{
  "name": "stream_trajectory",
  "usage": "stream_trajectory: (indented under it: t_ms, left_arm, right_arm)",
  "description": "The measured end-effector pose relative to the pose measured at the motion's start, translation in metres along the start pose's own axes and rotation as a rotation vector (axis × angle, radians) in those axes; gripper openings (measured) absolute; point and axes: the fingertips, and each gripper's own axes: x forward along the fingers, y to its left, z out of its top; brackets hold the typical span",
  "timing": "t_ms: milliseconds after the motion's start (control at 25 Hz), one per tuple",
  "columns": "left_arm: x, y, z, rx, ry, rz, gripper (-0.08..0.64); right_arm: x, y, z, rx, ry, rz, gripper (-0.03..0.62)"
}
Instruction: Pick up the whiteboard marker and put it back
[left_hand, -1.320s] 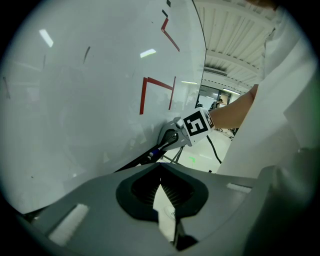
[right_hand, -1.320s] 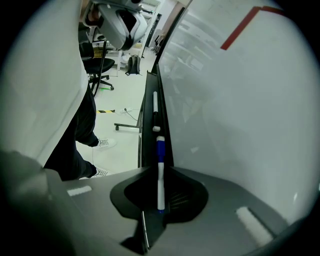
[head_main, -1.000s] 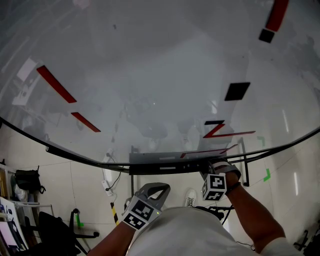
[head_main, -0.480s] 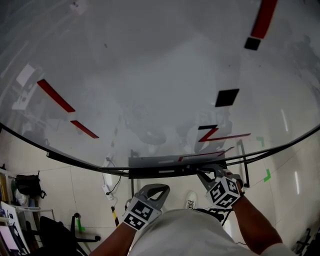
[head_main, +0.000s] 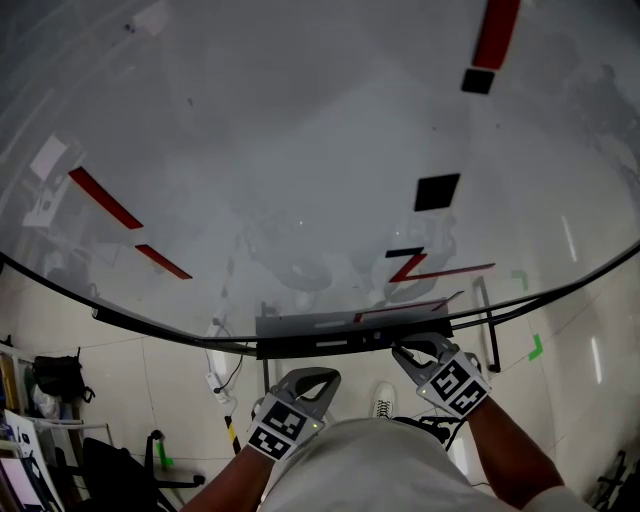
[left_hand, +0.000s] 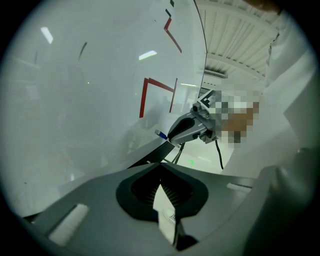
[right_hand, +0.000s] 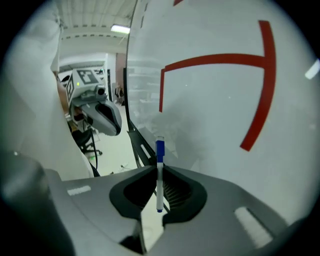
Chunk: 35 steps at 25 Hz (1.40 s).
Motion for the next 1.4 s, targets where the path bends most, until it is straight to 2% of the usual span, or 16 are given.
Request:
stream_trajectory:
  t_ms: [160, 360, 560, 640, 880, 1000, 1200, 1400]
  left_arm:
    - [-0.001, 0.000, 0.001, -0.002, -0.006, 0.002, 0.017]
    - [-0.002, -0.002, 0.003, -0.003, -0.017, -0.001, 0.017]
    - [-0.005, -0.001, 0.007, -0.019, -0.036, -0.011, 0.017]
    - [-0.006, 0.000, 0.008, -0.025, -0.042, -0.012, 0.017]
    - [-0.009, -0.002, 0.010, -0.113, -0.076, -0.045, 0.017]
    - [-0.014, -0.005, 0.016, -0.140, -0.110, -0.064, 0.017]
    - [-0.020, -0.014, 0.028, -0.127, -0.164, -0.116, 0.017]
    - [-0.025, -0.026, 0.039, -0.089, -0.203, -0.159, 0.017]
  right_arm:
    - [-0.003, -0.005, -0.003, 0.186, -0.064, 0.036, 0.037]
    - [-0.008, -0.004, 0.000, 0.261, -0.111, 0.056, 0.037]
    - [-0.021, 0.004, 0.013, 0.513, -0.265, 0.185, 0.037]
    - [-0.027, 0.006, 0.016, 0.567, -0.306, 0.214, 0.037]
    - [-0.036, 0.011, 0.018, 0.617, -0.342, 0.249, 0.037]
    - [-0.049, 0.015, 0.028, 0.667, -0.398, 0.294, 0.037]
    - [-0.074, 0.020, 0.047, 0.722, -0.526, 0.387, 0.037]
    - [-0.072, 0.025, 0.048, 0.686, -0.514, 0.386, 0.037]
